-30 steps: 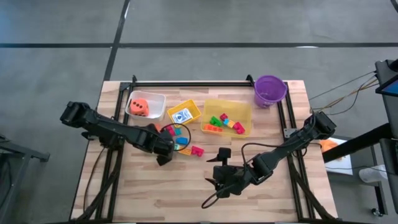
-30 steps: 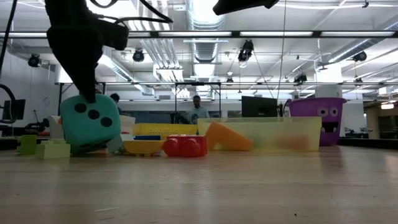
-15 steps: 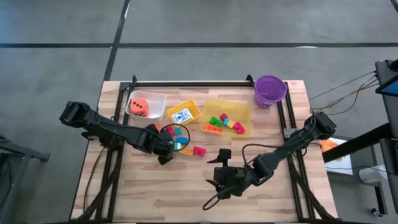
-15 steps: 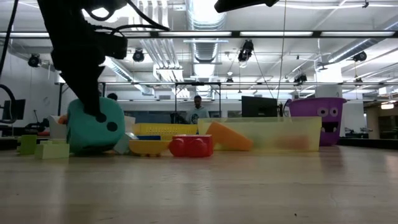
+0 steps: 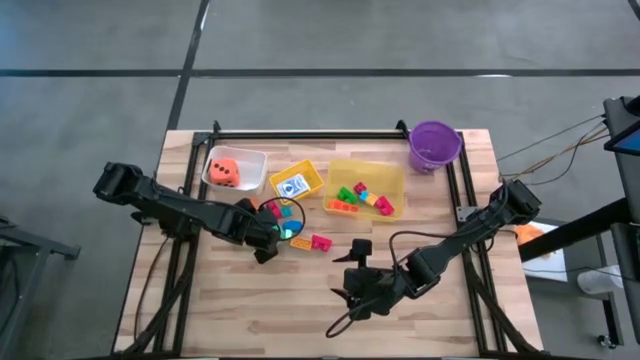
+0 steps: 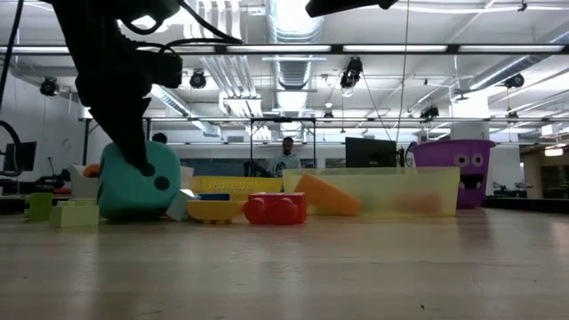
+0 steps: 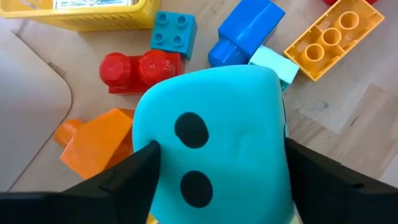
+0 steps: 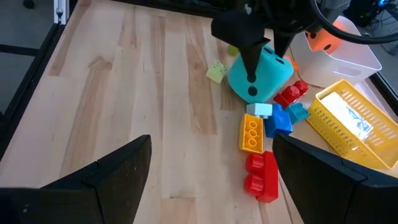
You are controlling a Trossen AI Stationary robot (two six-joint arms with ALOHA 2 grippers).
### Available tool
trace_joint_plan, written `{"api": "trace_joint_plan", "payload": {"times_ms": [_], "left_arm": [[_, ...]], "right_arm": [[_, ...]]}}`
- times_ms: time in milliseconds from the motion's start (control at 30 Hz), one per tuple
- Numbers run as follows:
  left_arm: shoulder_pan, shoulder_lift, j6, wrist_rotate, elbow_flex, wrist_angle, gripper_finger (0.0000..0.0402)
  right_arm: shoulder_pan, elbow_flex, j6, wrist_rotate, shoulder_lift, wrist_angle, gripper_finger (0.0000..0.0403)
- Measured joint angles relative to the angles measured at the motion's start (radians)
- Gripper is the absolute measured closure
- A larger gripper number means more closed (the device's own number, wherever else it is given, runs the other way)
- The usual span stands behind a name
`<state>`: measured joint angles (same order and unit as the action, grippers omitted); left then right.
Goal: Pick & Place Toys
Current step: Put the blue dice into the white bin
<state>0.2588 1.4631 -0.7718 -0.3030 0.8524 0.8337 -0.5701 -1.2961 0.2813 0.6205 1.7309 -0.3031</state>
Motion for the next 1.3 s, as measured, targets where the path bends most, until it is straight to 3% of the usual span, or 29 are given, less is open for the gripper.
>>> {"api": "trace_joint_plan", "payload": {"times_ms": [267, 767, 967, 1300], "left_arm": [[0.000, 0.001, 0.036, 0.007, 0.000, 0.004, 0.0190], [-0.001, 0.004, 0.077, -0.007, 0.034, 0.039, 0.0222], [-0.001, 0.007, 0.092, -0.004, 0.081, 0.098, 0.0276], [0.007, 0.008, 0.087, -0.007, 0.106, 0.147, 0.0302]], "right_arm": [[-0.001, 0.000, 0.000, 0.000, 0.000, 0.002, 0.0071], [-0.001, 0.000, -0.005, 0.000, 0.000, 0.002, 0.0071], [-0.001, 0.000, -0.005, 0.000, 0.000, 0.001, 0.0071], [-0.001, 0.000, -0.003, 0.001, 0.000, 0.000, 0.0071]]}}
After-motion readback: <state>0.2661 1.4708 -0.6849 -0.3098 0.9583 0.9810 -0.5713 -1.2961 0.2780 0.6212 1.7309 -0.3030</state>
